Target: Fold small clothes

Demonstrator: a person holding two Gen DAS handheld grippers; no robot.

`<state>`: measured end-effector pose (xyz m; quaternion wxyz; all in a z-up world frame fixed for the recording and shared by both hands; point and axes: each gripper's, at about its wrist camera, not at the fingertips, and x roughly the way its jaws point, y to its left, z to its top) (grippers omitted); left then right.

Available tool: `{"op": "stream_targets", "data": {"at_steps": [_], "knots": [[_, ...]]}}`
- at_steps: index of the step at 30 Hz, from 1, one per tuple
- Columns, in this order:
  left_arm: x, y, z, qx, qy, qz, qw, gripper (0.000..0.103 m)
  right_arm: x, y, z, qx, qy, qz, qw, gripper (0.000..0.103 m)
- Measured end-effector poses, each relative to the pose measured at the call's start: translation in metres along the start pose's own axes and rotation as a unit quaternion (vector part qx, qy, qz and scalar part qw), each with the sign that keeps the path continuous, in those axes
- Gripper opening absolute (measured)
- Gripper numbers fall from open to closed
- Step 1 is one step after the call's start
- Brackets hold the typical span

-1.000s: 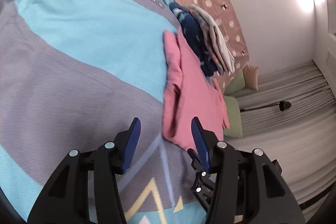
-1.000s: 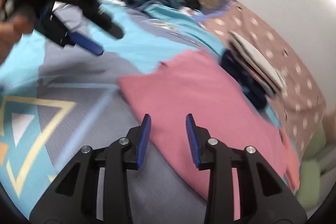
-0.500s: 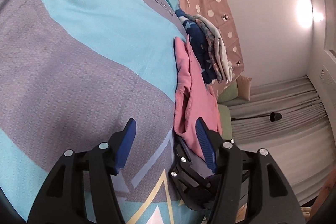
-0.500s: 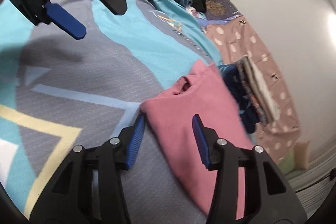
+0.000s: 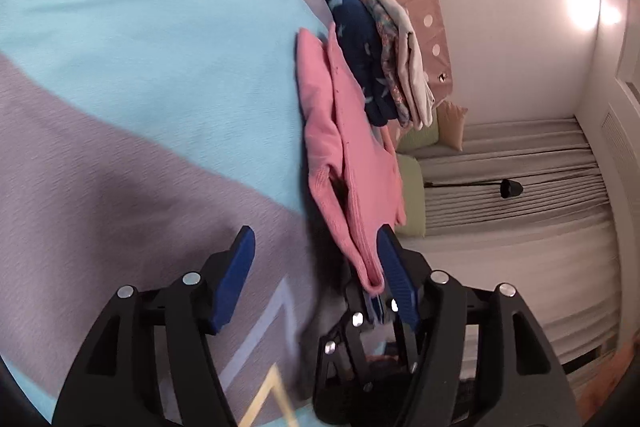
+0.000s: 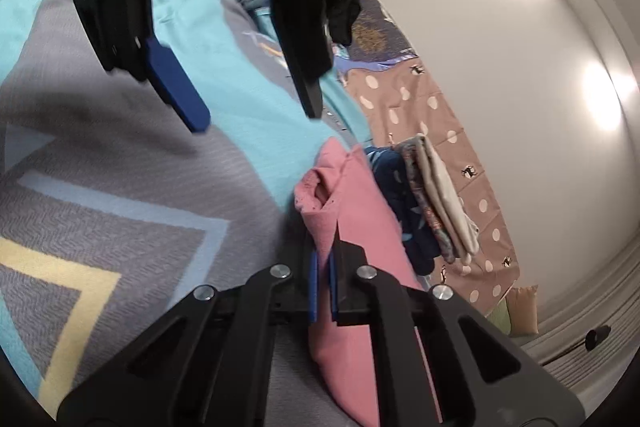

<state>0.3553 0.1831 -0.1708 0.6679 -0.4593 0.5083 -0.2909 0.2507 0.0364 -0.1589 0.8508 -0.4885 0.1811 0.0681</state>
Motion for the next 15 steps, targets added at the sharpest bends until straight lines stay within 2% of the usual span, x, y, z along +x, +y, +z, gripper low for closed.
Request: {"op": "stream_targets", "data": {"at_steps": [2,6,8,12,14,15], "knots": [[0.023,-0.005,0.021,-0.015,0.033,-0.006,0.9993,0.064,0.002,-0.006,0.002,0.008,0.000,-0.005,1.000,0.004],[0.057,-0.018,0.056,-0.015,0.053,0.008,0.9985,0.064,0.001,-0.012,0.002,0.020,0.004,-0.010,1.000,0.004],[0.070,-0.019,0.075,-0.018,0.055,0.036,0.9977,0.063,0.001,-0.014,0.001,0.022,0.005,-0.011,1.000,0.004],[0.088,-0.022,0.104,-0.019,0.054,0.030,0.9979,0.062,0.001,-0.020,0.001,0.028,0.006,-0.015,0.999,0.004],[0.094,-0.027,0.112,-0.008,0.047,0.039,0.9981,0.063,0.002,-0.023,0.000,0.033,0.006,-0.015,0.999,0.004],[0.096,-0.028,0.115,-0.009,0.044,0.042,0.9981,0.057,0.002,-0.025,0.000,0.036,0.006,-0.015,0.999,0.004]]}}
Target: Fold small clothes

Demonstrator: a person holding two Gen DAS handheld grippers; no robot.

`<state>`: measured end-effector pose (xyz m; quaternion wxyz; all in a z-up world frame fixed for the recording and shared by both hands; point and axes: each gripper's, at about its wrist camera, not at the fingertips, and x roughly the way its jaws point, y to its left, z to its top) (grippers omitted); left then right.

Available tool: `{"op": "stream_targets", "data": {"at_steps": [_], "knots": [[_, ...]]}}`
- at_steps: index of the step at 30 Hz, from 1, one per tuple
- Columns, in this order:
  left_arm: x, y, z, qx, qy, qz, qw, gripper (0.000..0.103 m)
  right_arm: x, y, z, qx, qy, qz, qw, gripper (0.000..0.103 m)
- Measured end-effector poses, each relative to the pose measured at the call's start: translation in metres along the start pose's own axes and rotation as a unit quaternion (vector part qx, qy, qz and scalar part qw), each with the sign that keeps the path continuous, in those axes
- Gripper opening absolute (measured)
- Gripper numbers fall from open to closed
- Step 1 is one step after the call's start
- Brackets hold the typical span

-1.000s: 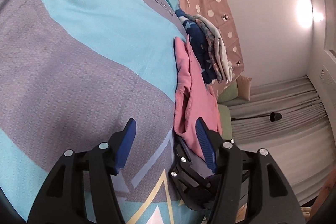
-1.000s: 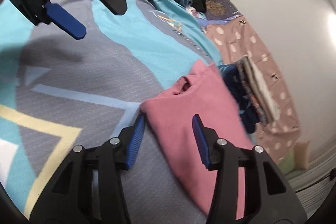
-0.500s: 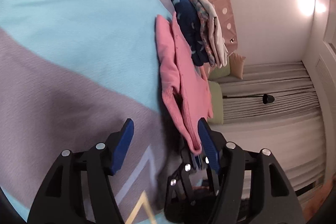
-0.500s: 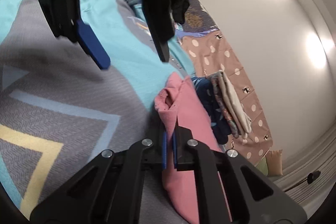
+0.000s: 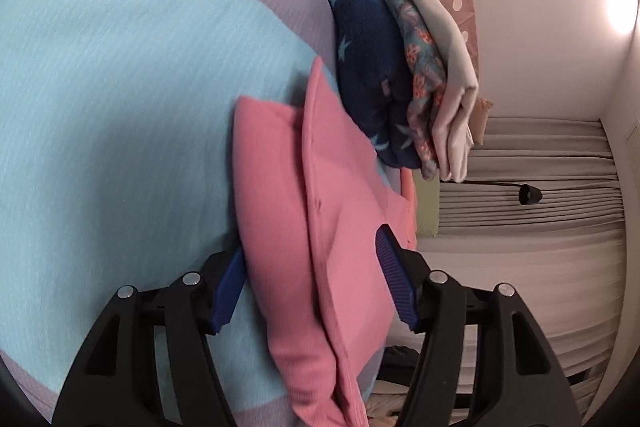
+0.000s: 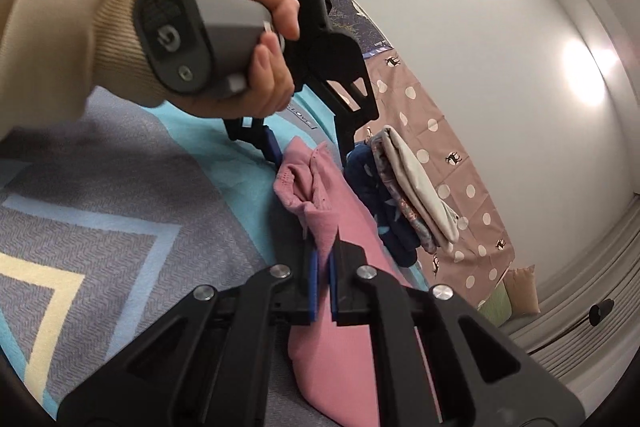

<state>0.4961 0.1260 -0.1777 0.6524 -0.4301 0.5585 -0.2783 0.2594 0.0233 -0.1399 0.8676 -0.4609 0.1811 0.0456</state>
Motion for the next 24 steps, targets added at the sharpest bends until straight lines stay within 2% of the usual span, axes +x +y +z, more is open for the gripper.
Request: {"op": "stream_targets", "data": {"at_steps": [1,3,4,9,12,16,18,24], "knots": [[0.002,-0.001,0.002,-0.001,-0.002,0.002,1.0000,0.052,0.000,0.000,0.000,0.002,0.000,-0.001,1.000,0.004],[0.007,-0.004,0.003,0.001,-0.001,0.000,1.0000,0.016,-0.002,-0.003,-0.001,0.007,-0.002,-0.003,1.000,0.004],[0.008,-0.007,0.002,0.004,-0.001,-0.005,1.0000,0.014,-0.002,-0.006,-0.002,0.011,-0.002,-0.005,1.000,0.004],[-0.005,-0.053,-0.010,0.072,-0.045,0.020,0.9962,0.011,-0.017,-0.021,-0.002,0.048,-0.010,-0.017,0.999,0.004],[-0.011,-0.096,-0.026,0.130,-0.062,0.041,0.9888,0.011,-0.027,-0.043,-0.004,0.094,-0.020,-0.025,0.995,0.004],[-0.010,-0.151,-0.046,0.188,-0.066,0.044,0.9790,0.011,-0.043,-0.066,-0.010,0.142,-0.030,-0.040,0.989,0.004],[-0.002,-0.183,-0.057,0.226,-0.069,0.060,0.9698,0.011,-0.051,-0.080,-0.015,0.170,-0.034,-0.049,0.984,0.004],[0.047,-0.244,-0.076,0.283,-0.053,0.091,0.9532,0.011,-0.059,-0.125,-0.045,0.260,-0.027,-0.073,0.963,0.004]]}}
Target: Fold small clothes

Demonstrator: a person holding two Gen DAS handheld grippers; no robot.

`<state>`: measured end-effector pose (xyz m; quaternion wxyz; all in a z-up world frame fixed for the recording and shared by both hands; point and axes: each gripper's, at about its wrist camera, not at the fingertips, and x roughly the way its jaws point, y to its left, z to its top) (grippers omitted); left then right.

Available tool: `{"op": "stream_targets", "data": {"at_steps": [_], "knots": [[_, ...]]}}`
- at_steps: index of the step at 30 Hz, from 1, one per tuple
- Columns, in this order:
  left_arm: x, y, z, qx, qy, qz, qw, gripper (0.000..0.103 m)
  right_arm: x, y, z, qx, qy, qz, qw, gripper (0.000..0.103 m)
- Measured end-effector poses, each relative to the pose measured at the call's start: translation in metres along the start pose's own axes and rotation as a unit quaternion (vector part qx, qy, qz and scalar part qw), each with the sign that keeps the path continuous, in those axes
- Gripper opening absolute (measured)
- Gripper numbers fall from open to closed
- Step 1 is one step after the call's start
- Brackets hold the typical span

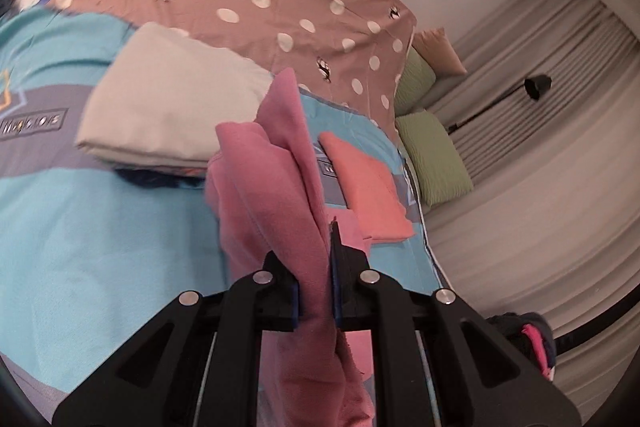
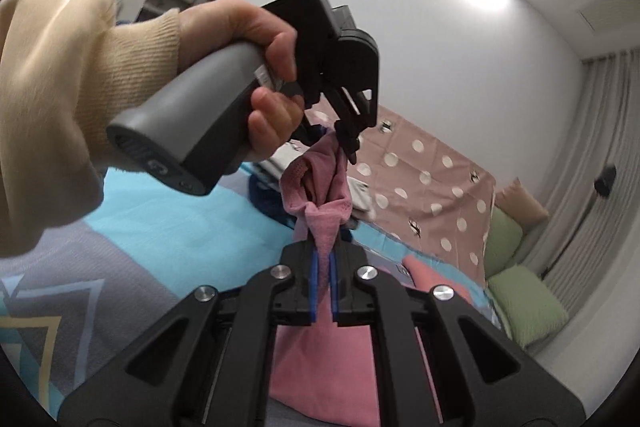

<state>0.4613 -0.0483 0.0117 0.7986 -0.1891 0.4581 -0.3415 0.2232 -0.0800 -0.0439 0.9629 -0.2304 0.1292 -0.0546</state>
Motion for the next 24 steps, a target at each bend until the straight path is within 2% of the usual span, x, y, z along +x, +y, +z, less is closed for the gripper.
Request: {"op": "stream_targets", "data": {"at_steps": [4,7,10,14,19,22,23,24], "knots": [[0.039,-0.039,-0.001,0.032,0.021,0.012,0.9992,0.011,0.007,-0.039,-0.013,0.063,0.022,-0.019,0.998,0.004],[0.076,-0.060,-0.006,0.042,0.046,0.014,0.9980,0.011,0.016,-0.060,-0.029,0.087,0.041,-0.042,0.994,0.004],[0.109,-0.071,-0.017,0.051,0.064,0.020,0.9965,0.011,0.022,-0.077,-0.050,0.101,0.065,-0.066,0.991,0.004],[0.161,-0.079,-0.037,0.061,0.105,0.038,0.9918,0.011,0.038,-0.095,-0.075,0.127,0.113,-0.067,0.983,0.005],[0.211,-0.071,-0.059,0.055,0.149,0.057,0.9857,0.011,0.053,-0.110,-0.109,0.187,0.189,-0.042,0.963,0.005],[0.228,-0.073,-0.068,0.060,0.170,0.065,0.9815,0.014,0.056,-0.115,-0.129,0.242,0.227,-0.022,0.943,0.007],[0.231,-0.074,-0.069,0.059,0.176,0.058,0.9809,0.019,0.057,-0.118,-0.135,0.257,0.236,-0.018,0.937,0.009],[0.233,-0.075,-0.069,0.055,0.183,0.045,0.9805,0.030,0.064,-0.129,-0.142,0.278,0.245,-0.013,0.929,0.010]]}}
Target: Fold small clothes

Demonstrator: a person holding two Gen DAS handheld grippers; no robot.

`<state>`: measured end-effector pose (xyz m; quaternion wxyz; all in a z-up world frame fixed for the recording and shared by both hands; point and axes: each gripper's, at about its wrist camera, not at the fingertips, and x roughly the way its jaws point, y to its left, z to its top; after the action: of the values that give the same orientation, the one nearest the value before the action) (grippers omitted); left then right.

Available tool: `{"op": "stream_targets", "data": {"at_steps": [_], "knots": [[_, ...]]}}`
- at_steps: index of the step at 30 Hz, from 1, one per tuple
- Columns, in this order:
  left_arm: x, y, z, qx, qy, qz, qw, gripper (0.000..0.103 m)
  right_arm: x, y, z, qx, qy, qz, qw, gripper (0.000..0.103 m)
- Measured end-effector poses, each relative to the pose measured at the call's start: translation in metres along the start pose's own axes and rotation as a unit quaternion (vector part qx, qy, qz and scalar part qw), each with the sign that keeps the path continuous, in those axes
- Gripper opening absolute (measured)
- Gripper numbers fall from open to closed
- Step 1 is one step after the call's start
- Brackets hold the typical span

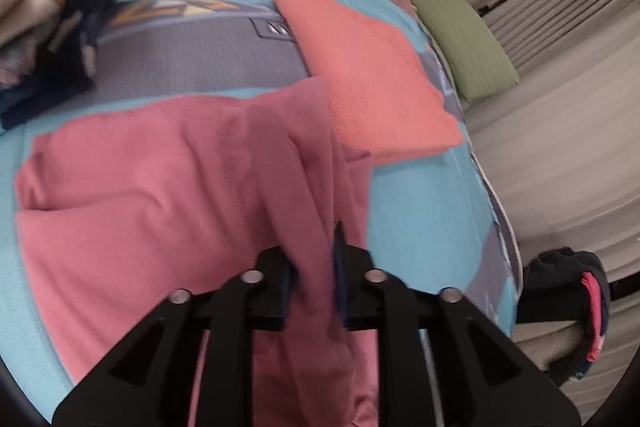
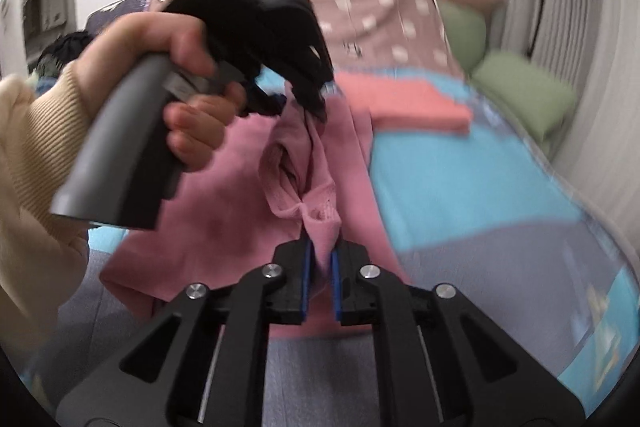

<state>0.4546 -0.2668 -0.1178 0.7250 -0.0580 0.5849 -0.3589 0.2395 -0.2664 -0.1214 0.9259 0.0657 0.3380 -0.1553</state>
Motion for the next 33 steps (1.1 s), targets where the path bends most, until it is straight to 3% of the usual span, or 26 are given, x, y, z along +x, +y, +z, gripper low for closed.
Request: {"op": "stream_targets", "data": {"at_steps": [2,4,7,9,14,16,17,18,19,20,22,26,29,33], "knots": [[0.001,-0.002,-0.001,-0.005,0.009,-0.038,0.9992,0.040,0.001,-0.012,-0.003,0.025,0.014,0.011,1.000,0.010],[0.002,-0.006,-0.001,-0.006,0.014,-0.061,0.9980,0.041,0.006,-0.026,-0.002,0.045,0.025,0.012,0.999,0.013],[-0.012,-0.010,-0.009,0.007,0.005,-0.062,0.9980,0.042,0.004,-0.040,-0.006,0.069,0.028,0.008,0.997,0.015],[-0.029,-0.008,-0.020,0.016,-0.006,-0.065,0.9977,0.046,-0.004,-0.046,-0.014,0.088,0.027,0.014,0.996,0.000],[-0.080,0.007,-0.059,0.039,-0.051,-0.049,0.9968,0.047,-0.008,-0.065,-0.009,0.106,0.020,0.006,0.994,0.000],[-0.102,0.018,-0.082,0.047,-0.065,-0.038,0.9960,0.048,-0.007,-0.077,-0.006,0.112,0.026,0.047,0.992,0.005],[-0.114,0.028,-0.099,0.046,-0.073,-0.039,0.9955,0.050,-0.005,-0.081,-0.003,0.113,0.027,0.074,0.990,0.017],[-0.120,0.035,-0.108,0.043,-0.076,-0.039,0.9954,0.054,-0.004,-0.088,0.002,0.116,0.030,0.133,0.984,0.051],[-0.126,0.042,-0.120,0.039,-0.078,-0.038,0.9954,0.054,-0.004,-0.093,0.005,0.121,0.032,0.181,0.976,0.065],[-0.132,0.049,-0.134,0.037,-0.080,-0.034,0.9955,0.054,-0.004,-0.099,0.009,0.122,0.038,0.240,0.962,0.071],[-0.139,0.060,-0.154,0.036,-0.081,-0.021,0.9958,0.054,0.004,-0.104,0.022,0.092,0.073,0.294,0.948,0.071],[-0.149,0.075,-0.187,0.033,-0.087,-0.004,0.9957,0.055,0.018,-0.107,0.033,0.029,0.116,0.329,0.937,0.057],[-0.151,0.082,-0.202,0.025,-0.087,-0.012,0.9958,0.056,0.020,-0.100,0.027,-0.002,0.152,0.323,0.934,0.056],[-0.143,0.077,-0.206,0.040,-0.091,-0.010,0.9950,0.057,0.020,-0.102,0.005,0.018,0.171,0.305,0.937,0.056]]}}
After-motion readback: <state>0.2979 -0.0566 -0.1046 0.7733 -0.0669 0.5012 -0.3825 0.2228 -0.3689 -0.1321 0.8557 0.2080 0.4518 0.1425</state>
